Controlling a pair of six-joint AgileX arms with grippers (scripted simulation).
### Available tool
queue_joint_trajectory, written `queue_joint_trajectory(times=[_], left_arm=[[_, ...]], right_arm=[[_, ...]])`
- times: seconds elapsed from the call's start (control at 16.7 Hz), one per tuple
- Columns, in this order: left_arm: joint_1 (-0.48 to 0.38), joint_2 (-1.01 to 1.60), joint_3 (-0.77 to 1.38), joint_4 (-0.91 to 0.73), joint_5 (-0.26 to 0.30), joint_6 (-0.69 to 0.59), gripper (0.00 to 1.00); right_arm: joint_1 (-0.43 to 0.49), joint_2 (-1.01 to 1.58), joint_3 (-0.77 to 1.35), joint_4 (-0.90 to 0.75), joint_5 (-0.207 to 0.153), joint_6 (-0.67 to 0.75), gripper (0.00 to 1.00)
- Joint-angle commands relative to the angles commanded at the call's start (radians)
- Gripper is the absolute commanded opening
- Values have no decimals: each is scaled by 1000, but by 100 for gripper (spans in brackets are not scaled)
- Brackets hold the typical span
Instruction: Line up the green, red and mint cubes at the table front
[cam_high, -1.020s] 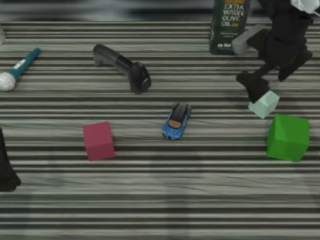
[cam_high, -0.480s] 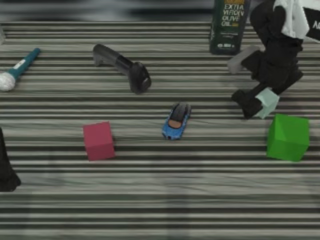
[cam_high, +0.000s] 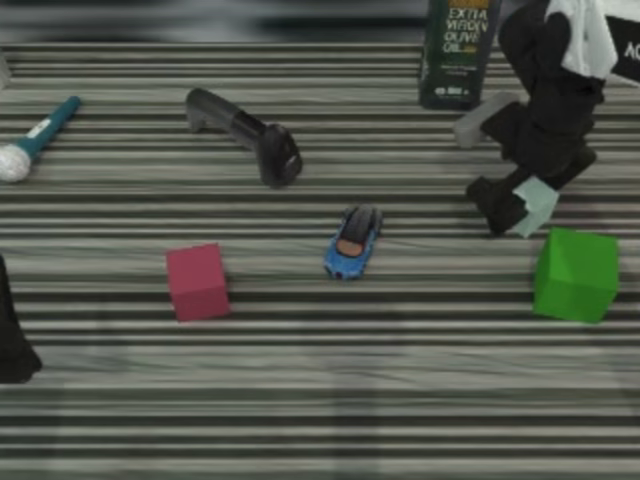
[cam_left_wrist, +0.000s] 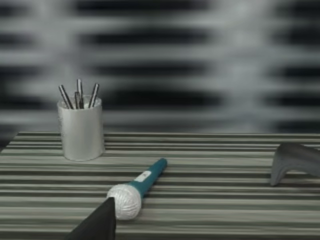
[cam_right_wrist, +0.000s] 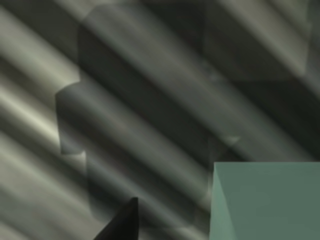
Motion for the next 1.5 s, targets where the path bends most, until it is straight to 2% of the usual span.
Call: queue_joint_trajectory(times=[0.36, 0.42, 0.84, 0.9, 1.02, 1.32, 1.5], left_arm=[[0, 0, 0, 0, 0, 0, 100], [0, 0, 0, 0, 0, 0, 100], [0, 0, 0, 0, 0, 0, 100], [0, 0, 0, 0, 0, 0, 100], [0, 0, 0, 0, 0, 0, 100], [0, 0, 0, 0, 0, 0, 100], [0, 0, 0, 0, 0, 0, 100]], right_arm=[[0, 0, 0, 0, 0, 0, 2], [0, 0, 0, 0, 0, 0, 0], [0, 0, 0, 0, 0, 0, 0], [-1, -31, 3, -13, -11, 9, 0], [1, -33, 20, -30, -11, 8, 0], [5, -61, 158, -208, -12, 8, 0], [8, -76, 201, -256, -12, 7, 0]])
